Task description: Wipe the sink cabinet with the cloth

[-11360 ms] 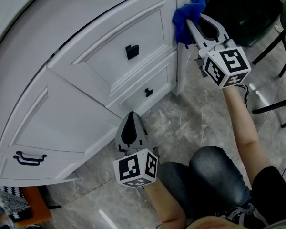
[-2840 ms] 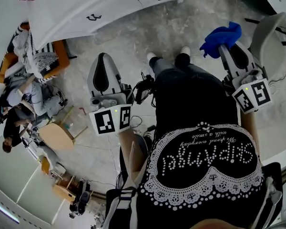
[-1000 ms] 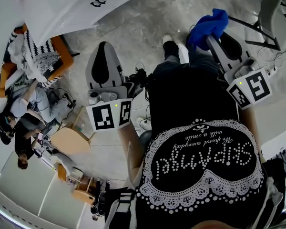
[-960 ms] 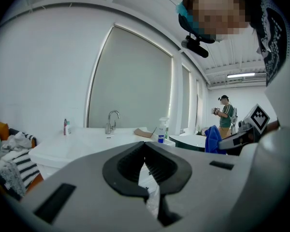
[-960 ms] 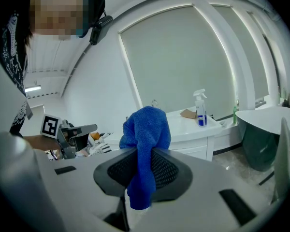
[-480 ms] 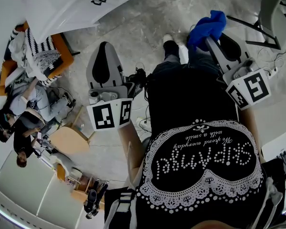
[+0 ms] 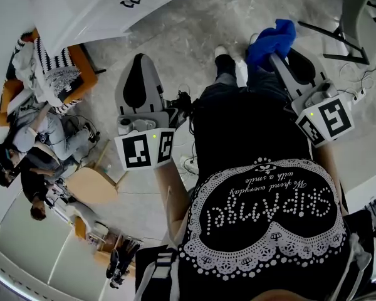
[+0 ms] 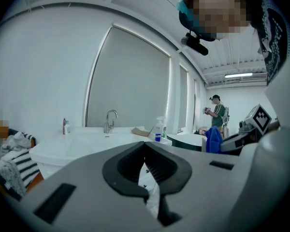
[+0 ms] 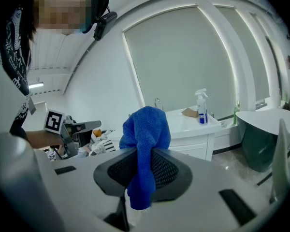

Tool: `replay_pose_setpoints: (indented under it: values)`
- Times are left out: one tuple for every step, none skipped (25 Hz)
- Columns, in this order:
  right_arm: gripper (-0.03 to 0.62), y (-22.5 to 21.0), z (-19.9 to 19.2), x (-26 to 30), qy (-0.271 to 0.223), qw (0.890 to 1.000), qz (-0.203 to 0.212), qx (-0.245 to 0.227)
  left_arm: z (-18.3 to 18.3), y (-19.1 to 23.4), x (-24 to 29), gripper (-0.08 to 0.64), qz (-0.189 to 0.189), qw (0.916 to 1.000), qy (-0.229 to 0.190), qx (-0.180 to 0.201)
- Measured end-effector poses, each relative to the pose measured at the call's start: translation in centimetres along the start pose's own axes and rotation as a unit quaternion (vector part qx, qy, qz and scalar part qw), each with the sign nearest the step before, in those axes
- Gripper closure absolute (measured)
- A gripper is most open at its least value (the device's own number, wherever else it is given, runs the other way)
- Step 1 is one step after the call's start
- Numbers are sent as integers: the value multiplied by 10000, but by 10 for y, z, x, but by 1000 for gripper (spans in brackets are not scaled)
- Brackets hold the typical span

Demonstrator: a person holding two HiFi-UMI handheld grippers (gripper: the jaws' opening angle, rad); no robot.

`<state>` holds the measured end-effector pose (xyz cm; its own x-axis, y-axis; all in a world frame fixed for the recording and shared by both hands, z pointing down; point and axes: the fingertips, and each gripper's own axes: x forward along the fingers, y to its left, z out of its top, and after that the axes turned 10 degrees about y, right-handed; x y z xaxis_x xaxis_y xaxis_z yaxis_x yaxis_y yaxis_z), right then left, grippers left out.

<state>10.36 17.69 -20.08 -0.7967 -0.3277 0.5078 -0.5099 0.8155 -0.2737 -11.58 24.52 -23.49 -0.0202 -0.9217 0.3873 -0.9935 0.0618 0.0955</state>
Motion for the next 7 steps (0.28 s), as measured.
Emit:
replay_pose_setpoints:
  values:
    - [512, -1, 0, 1, 1, 10000, -5, 14, 0, 0, 2, 555, -4, 10000, 5, 5]
    - [512, -3, 0, 2, 4, 10000, -16, 36, 0, -1, 3, 555, -7, 10000, 7, 7]
    - [512, -4, 0, 2, 11, 10000, -27, 53, -1, -1, 4, 555, -9, 10000, 8, 7]
    - [512, -4, -1, 3, 19, 10000, -36, 63, -1, 0, 5, 555, -11, 10000, 11, 7]
    - [512, -5, -1, 4, 24, 10000, -42, 68, -2, 0, 6, 555, -13, 10000, 18, 8]
    - [512, -6, -1, 5, 28, 10000, -47, 70, -2, 0, 7, 555, -16, 10000, 26, 8]
    - [512, -6, -2, 5, 32, 10000, -51, 70, -3, 0, 8, 555, -19, 10000, 34, 8]
